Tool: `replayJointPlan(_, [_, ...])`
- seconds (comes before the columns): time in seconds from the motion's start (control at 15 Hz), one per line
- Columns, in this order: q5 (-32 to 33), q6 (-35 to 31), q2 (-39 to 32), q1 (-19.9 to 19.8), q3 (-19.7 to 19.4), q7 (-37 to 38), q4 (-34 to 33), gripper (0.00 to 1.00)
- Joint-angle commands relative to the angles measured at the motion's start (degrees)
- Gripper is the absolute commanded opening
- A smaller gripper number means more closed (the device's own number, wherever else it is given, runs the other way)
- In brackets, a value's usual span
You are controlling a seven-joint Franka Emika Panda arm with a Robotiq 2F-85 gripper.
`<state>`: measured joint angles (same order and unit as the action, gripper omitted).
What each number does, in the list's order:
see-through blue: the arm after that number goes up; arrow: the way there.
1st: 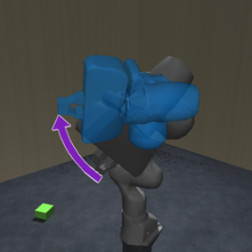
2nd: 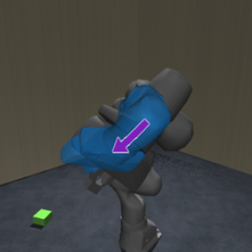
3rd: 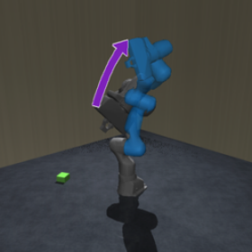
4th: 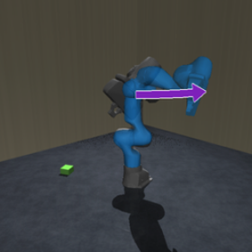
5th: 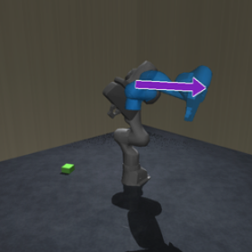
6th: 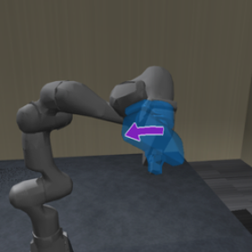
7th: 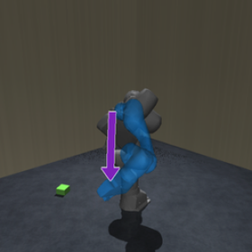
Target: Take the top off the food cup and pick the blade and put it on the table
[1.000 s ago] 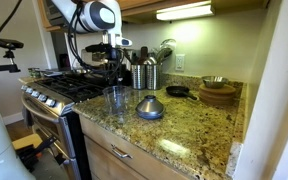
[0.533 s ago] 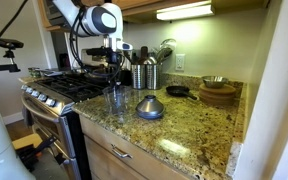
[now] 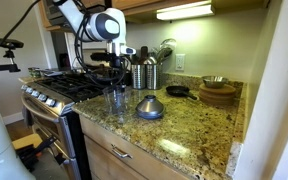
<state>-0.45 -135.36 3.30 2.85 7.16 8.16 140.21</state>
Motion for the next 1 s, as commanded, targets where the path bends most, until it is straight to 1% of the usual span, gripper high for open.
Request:
replayJointPlan(0.0, [-1.3,-0.8,-0.9,0.4,-1.4,-2.2,-0.2,0.35])
replayJointPlan(0.13, [-1.6,-0.8,-1.1,0.4,-1.7,-2.6,0.0,0.21])
replayJointPlan(0.27, [-1.9,-0.9,-1.2,0.3,-1.9,-3.0,0.1,0.09])
replayJointPlan(0.4, [-2.3,-0.9,-1.2,0.4,-2.0,-3.4,0.1,0.06])
replayJointPlan(0.47, [-2.5,-0.8,-1.2,0.4,-2.0,-3.5,0.1,0.06])
replayJointPlan(0.53, [-2.6,-0.8,-1.2,0.4,-2.0,-3.6,0.1,0.09])
replayJointPlan(0.73, [-2.5,-0.6,-1.7,0.6,-1.8,-4.1,0.0,0.09])
replayJointPlan(0.87, [-2.5,-0.5,-2.0,0.7,-1.8,-4.3,0.0,0.15])
replayJointPlan(0.93, [-2.5,-0.5,-2.2,0.7,-1.8,-4.4,0.0,0.15])
